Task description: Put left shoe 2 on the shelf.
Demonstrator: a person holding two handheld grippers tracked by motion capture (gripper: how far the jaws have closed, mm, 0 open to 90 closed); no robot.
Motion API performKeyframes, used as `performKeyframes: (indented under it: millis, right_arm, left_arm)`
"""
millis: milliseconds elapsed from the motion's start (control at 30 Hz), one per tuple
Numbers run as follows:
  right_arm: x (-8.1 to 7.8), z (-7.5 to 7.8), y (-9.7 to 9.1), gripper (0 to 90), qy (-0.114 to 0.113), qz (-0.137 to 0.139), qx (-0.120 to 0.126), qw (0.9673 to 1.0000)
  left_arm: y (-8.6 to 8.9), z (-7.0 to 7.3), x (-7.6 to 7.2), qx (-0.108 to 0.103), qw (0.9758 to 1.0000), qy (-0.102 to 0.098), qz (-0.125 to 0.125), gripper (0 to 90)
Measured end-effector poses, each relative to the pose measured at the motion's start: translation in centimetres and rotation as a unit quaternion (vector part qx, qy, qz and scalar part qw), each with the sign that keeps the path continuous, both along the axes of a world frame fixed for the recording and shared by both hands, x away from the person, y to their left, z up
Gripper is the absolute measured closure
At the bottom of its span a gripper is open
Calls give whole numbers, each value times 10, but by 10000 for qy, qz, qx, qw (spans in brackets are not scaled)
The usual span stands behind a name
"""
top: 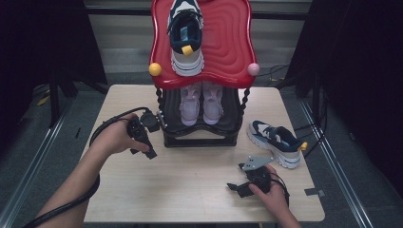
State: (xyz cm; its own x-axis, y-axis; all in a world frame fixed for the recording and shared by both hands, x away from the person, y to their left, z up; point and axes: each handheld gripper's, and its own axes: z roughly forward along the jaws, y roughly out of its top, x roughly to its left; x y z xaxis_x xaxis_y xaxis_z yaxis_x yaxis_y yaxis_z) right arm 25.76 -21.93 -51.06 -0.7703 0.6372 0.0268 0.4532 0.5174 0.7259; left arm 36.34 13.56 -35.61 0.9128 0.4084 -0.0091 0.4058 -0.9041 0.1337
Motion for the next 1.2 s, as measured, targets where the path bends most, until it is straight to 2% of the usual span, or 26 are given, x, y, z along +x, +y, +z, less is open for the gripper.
performKeyframes:
  millis: [100, 133, 233, 333, 400, 467, 700, 767, 967, 1000, 1033, 1133, 1200]
  right_arm:
    - [0, 0, 0, 123, -1, 2, 0, 10000]
    - [0, 0, 0, 123, 0, 1, 0, 10000]
    - [0, 0, 0, 123, -1, 1, -1, 10000]
    - [0, 0, 0, 123, 32, -3, 4, 10000]
    - [0, 0, 0, 124, 24, 9, -10, 10000]
    - [0, 0, 0, 123, 25, 8, -10, 10000]
    - [0, 0, 0, 123, 24, 8, -8, 10000]
    - [0, 0, 0, 123, 24, 9, -9, 10000]
    - [0, 0, 0, 123, 26, 8, -8, 10000]
    - [0, 0, 0, 123, 24, 8, -8, 10000]
    - [0, 0, 0, 123, 25, 8, -9, 10000]
    - [0, 0, 0, 123, 25, 8, -8, 10000]
    - [0, 0, 0, 123, 24, 8, -9, 10000]
  left_arm:
    - [0, -7, 0, 43, 10000, 82, -10, 265]
    - [0, -14, 0, 7, 10000, 89, 1, 265]
    - [0, -21, 1, -39, 9999, 91, 25, 264]
    - [2, -36, 1, -136, 9999, 87, 23, 264]
    - [3, -45, -1, -270, 9994, 140, 158, 264]
    - [4, -53, -1, -360, 9991, 144, 180, 265]
    - [7, -73, -3, -631, 9978, -71, 212, 264]
    - [8, -80, -6, -775, 9964, -229, 263, 263]
    - [11, -94, -10, -972, 9942, -282, 376, 260]
    - [12, -100, -11, -1105, 9922, -328, 483, 260]
    - [12, -100, -11, -1105, 9922, -328, 483, 259]
    - [13, -106, -13, -1252, 9891, -456, 619, 259]
    - [15, -107, -13, -1335, 9878, -511, 625, 258]
